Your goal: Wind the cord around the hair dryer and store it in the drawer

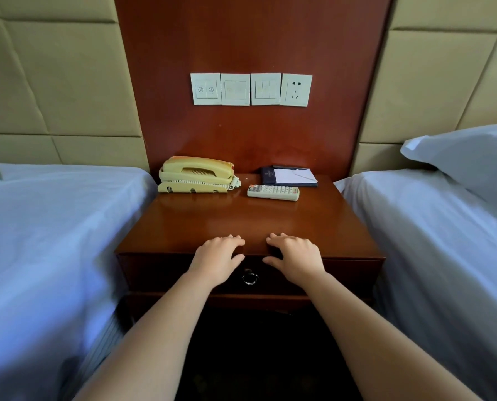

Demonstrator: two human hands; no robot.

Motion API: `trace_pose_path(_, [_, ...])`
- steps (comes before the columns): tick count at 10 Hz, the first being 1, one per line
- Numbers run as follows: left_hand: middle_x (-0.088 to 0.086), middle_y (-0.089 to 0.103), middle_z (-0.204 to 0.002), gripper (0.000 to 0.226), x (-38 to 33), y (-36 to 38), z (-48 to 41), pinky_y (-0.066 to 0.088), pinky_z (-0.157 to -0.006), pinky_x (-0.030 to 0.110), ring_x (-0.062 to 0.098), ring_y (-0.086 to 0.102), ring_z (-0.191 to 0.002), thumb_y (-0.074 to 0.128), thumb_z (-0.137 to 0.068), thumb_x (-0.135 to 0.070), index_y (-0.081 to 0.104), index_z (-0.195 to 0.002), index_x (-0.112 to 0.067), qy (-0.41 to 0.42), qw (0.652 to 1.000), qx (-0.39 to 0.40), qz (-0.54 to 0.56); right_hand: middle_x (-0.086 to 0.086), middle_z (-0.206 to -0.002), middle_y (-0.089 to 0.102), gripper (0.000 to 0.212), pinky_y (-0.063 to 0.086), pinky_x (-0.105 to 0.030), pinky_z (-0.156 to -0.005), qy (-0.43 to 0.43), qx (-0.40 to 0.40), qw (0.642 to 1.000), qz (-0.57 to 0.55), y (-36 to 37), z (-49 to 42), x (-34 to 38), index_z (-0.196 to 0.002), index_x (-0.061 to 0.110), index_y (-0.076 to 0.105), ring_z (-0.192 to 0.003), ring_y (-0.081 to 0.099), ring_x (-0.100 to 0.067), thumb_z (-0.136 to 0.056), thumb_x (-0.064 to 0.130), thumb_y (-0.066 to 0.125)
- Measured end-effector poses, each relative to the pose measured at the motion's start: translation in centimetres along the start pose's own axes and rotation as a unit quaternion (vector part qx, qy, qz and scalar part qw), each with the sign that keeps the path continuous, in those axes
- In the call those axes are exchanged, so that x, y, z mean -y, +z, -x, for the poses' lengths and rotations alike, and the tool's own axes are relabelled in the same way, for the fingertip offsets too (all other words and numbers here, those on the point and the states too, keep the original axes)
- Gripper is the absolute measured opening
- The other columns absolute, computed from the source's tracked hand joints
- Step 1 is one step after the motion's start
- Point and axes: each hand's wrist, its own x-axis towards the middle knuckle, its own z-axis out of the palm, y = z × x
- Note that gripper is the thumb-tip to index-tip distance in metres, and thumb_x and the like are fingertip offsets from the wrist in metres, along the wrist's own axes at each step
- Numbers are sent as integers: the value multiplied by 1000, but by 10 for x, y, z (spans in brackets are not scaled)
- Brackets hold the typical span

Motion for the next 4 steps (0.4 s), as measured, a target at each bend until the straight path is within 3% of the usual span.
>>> trace_pose_path(1, [6, 62, -124, 30, 6, -27, -6, 44, -96, 41, 26, 54, -117, 46, -97, -37, 65, -114, -21, -26, 994, 102, 21, 3, -136, 55, 42, 46, -36, -94, 26, 62, 998, 11, -22, -5, 1, -130, 27, 54, -123, 51, -23, -91, 43, 52])
trace_pose_path(2, [20, 59, -87, 41, -1, -55, -16, 43, -83, 37, 24, 54, -84, 45, -96, -42, 58, -70, -14, -49, 981, 187, 17, -5, -119, 63, 35, 49, -36, -87, 53, 139, 989, -5, -47, -17, 4, -118, 22, 64, -107, 58, -26, -92, 42, 50])
trace_pose_path(3, [10, 69, -103, 42, -3, -77, -32, 44, -92, 35, 18, 66, -94, 46, -95, -42, 67, -97, -7, -45, 971, 233, 17, -9, -117, 63, 37, 45, -33, -84, 58, 202, 977, -33, -68, -37, 2, -118, 12, 63, -102, 58, -26, -93, 37, 51])
trace_pose_path(4, [7, 70, -106, 38, 0, -94, -54, 47, -96, 39, 16, 68, -95, 49, -93, -44, 68, -104, -14, -44, 976, 213, 24, -11, -121, 62, 39, 44, -32, -88, 64, 219, 973, -40, -84, -56, -4, -124, 8, 59, -106, 59, -26, -94, 32, 50])
